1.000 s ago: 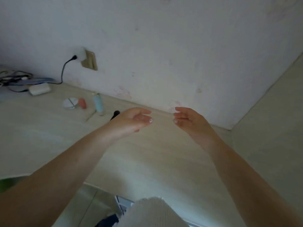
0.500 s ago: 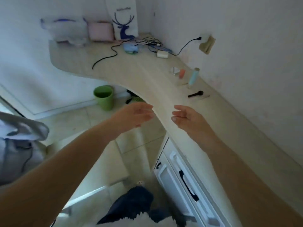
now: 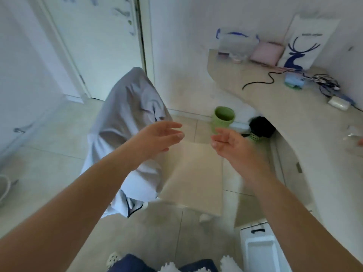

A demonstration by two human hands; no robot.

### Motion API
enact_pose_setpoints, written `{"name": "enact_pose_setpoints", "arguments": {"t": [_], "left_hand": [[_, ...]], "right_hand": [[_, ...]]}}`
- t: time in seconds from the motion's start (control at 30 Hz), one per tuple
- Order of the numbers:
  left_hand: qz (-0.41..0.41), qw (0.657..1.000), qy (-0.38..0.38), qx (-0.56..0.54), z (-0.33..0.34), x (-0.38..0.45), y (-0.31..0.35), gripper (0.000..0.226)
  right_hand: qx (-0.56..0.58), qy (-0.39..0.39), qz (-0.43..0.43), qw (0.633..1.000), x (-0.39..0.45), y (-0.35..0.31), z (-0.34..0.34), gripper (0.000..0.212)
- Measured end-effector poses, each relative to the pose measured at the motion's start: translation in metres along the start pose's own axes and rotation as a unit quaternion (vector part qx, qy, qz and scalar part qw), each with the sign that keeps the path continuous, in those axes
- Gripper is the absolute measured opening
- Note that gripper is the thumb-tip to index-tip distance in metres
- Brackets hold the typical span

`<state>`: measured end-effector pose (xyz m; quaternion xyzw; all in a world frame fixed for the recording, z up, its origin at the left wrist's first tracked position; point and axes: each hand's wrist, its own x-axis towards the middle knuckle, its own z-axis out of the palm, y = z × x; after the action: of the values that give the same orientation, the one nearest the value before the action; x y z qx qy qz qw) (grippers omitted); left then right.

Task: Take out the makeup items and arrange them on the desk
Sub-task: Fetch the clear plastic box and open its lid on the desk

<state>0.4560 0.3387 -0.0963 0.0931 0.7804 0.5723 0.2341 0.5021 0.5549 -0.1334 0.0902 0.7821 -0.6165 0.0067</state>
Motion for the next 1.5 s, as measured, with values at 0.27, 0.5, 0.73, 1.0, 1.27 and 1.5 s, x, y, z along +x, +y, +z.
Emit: {"name": "enact_pose_setpoints", "arguments": {"t": [0.27, 0.5, 0.73, 1.0, 1.27, 1.5], "left_hand": [[-0.004, 0.993, 0.112, -0.032, -0.19, -0.053, -0.055, 0.044], [-0.028, 0.978, 0.2, -0.061, -0.317, -0.084, -0.103, 0.033], [-0.043, 0.958, 0.271, -0.087, -0.399, -0.077, -0.133, 0.031], [-0.038, 0.955, 0.28, -0.089, -0.497, 0.012, -0.144, 0.026], [-0.038, 0.976, 0.208, -0.053, -0.598, 0.197, -0.102, 0.027], [-0.016, 0.996, 0.088, -0.025, -0.596, 0.327, -0.063, 0.021]], "right_hand": [[-0.005, -0.109, -0.057, 0.992, 0.053, -0.073, 0.199, 0.031], [0.016, -0.214, -0.077, 0.974, 0.102, -0.119, 0.342, 0.031], [0.015, -0.279, -0.081, 0.957, 0.161, -0.14, 0.436, 0.034], [0.039, -0.27, -0.068, 0.96, 0.277, -0.151, 0.514, 0.031], [0.082, -0.163, -0.028, 0.983, 0.453, -0.172, 0.512, 0.028], [0.083, -0.055, 0.005, 0.995, 0.528, -0.171, 0.452, 0.028]]}}
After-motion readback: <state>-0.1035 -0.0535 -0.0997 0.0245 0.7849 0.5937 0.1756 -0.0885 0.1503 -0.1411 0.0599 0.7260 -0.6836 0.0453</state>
